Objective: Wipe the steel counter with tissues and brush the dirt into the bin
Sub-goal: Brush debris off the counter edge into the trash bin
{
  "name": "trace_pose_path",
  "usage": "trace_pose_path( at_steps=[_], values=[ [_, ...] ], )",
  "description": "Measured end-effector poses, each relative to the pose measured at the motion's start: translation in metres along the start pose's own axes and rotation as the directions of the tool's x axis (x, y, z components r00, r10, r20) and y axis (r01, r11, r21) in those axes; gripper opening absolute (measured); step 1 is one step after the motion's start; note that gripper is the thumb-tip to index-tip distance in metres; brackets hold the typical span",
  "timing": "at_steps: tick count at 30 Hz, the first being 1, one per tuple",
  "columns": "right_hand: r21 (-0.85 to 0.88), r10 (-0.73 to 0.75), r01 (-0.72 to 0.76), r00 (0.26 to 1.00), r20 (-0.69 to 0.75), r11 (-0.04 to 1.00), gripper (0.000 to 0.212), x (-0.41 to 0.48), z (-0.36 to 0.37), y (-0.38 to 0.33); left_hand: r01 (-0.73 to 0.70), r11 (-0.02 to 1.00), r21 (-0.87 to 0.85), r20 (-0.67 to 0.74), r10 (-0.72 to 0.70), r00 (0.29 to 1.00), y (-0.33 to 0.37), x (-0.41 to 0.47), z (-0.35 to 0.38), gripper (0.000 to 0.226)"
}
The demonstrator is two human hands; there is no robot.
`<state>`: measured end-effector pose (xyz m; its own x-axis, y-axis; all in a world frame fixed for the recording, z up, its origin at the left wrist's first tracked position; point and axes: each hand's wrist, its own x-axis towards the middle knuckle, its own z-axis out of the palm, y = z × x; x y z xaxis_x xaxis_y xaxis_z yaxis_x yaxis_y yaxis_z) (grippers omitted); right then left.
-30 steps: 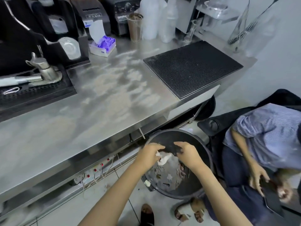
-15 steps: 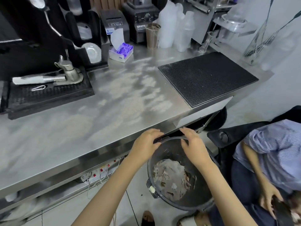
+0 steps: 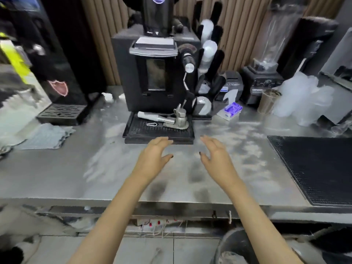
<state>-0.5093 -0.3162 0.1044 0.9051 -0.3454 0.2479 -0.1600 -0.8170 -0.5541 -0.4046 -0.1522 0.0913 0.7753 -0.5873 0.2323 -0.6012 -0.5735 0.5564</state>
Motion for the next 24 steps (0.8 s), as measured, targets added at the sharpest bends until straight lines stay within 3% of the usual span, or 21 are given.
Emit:
trace_pose_path(
  at_steps=[6, 11, 20, 24],
  values=[
    [0.109, -0.181, 0.170, 0.979, 0.099, 0.979, 0.045, 0.082, 0.075, -0.087, 0.184, 0.982, 0.046, -0.158, -0.175, 0.972, -0.092, 0.007, -0.074, 0.042],
    [0.190, -0.236, 0.206, 0.960, 0.150, 0.960, 0.045, 0.161, 0.142, -0.150, 0.235, 0.971, 0.028, -0.218, -0.224, 0.950, -0.178, 0.054, -0.120, 0.042],
    [0.182, -0.107, 0.079, 0.983, 0.150, 0.980, 0.045, 0.320, 0.252, -0.201, 0.228, 0.973, 0.025, -0.098, -0.224, 0.970, -0.321, 0.192, -0.147, 0.046],
    [0.156, 0.030, -0.053, 0.989, 0.145, 0.986, 0.047, 0.383, 0.296, -0.200, 0.223, 0.974, 0.026, -0.038, -0.222, 0.974, -0.365, 0.258, -0.143, 0.046]
  ],
)
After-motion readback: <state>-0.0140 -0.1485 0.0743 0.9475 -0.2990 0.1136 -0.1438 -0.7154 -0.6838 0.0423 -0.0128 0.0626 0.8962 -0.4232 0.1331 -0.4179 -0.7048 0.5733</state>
